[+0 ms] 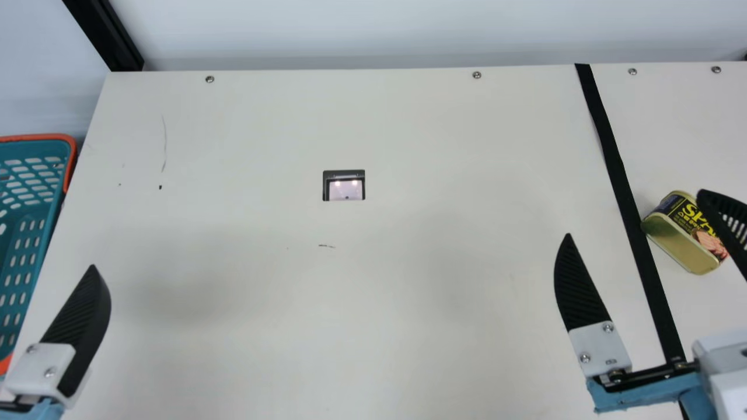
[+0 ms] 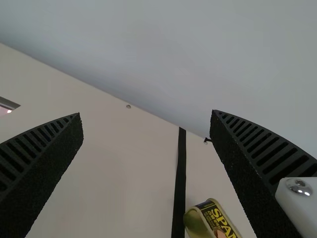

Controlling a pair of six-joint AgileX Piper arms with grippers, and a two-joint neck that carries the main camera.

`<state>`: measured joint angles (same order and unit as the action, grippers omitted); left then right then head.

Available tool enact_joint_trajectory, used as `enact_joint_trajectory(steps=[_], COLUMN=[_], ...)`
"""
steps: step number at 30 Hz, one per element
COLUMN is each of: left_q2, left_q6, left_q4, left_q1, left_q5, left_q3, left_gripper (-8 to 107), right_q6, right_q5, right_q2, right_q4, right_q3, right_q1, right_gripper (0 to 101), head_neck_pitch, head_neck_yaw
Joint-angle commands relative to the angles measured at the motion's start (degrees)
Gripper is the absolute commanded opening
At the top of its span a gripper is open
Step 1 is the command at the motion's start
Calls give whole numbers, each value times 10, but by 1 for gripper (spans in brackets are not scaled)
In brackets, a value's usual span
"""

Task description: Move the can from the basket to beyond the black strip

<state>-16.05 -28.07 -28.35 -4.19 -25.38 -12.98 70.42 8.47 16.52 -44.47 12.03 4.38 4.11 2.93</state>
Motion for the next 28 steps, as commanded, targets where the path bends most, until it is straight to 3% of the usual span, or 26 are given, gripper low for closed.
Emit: enact_joint_trajectory(steps=[1,9,10,14,28], left_q2=[0,0,0,0,0], left_q6=[0,0,0,0,0], left_q4=[0,0,0,0,0], left_q1=[0,0,0,0,0], left_q5=[0,0,0,0,0], left_q3=[0,0,0,0,0], left_gripper=[90,90,90,90,90], right_q6=[-38,-133,-109,-134,-134], right_q5=[-11,-20,-20,-21,-21], right_q2=[-11,-60,-53,-60,-60], right_q4=[6,10,12,12,12], right_q3=[-10,-39,-38,-39,-39], right_q1=[-12,-61,-54,-61,-61], right_gripper=[101,101,101,101,101], head_neck_pitch=[4,4,4,4,4], head_neck_yaw=[-7,-7,-7,-7,-7])
